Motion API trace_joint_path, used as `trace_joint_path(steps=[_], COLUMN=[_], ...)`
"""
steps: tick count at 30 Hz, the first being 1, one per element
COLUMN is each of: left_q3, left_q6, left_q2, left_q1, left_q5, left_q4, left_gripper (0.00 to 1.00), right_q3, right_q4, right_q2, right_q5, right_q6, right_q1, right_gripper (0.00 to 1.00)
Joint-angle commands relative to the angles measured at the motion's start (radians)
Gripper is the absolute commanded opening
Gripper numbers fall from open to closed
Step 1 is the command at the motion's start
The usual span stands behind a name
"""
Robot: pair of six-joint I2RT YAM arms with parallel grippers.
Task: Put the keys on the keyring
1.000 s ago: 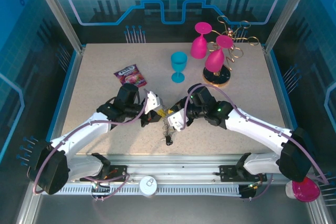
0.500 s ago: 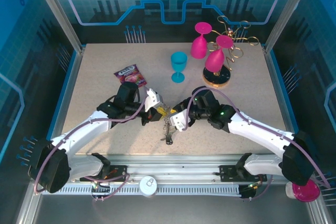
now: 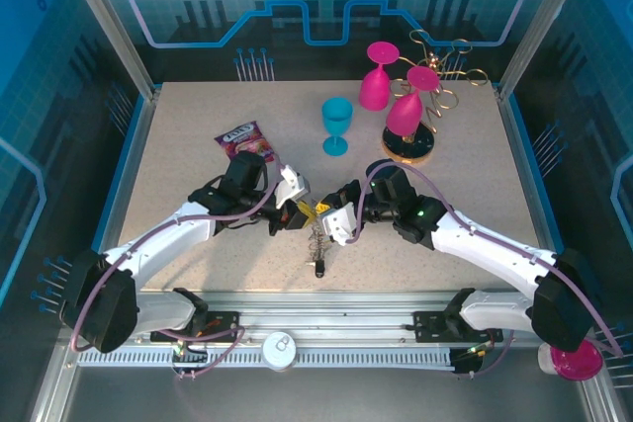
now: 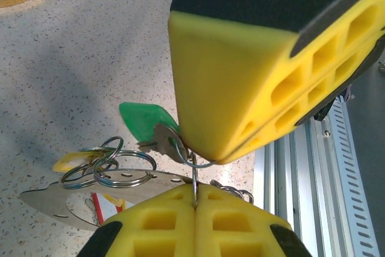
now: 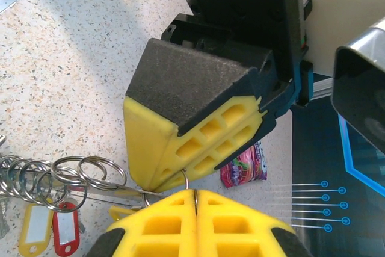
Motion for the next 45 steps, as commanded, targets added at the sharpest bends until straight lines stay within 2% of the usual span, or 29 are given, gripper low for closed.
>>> trace_joint_path(steps=[1, 11, 34, 45], left_q3=[0.037, 0.036, 0.036, 0.026], left_q6=[-0.015, -0.021, -0.109, -0.134], left_q2=[0.005, 0.006, 0.015, 0.018], left_q1=[0.008, 0.009, 0.038, 0.042], left_q5=[0.047, 0.045, 0.042, 0.021], left_q4=[0.014, 0.016, 0.074, 0.107], left_gripper=[0.00, 0.00, 0.00, 0.00], right_q3=[-0.005, 0.000, -0.063, -0.081], right_q4=[-0.023, -0.067, -0.084, -0.016], right_q2=[0.001, 0.010, 0.027, 0.023], right_q5=[-0.024, 0.006, 0.209, 0.221], right_q6=[-0.022, -0.070, -0.283, -0.261], right_q1=[-0.009, 0.002, 0.088, 0.099], right_gripper=[0.00, 0.00, 0.00, 0.00])
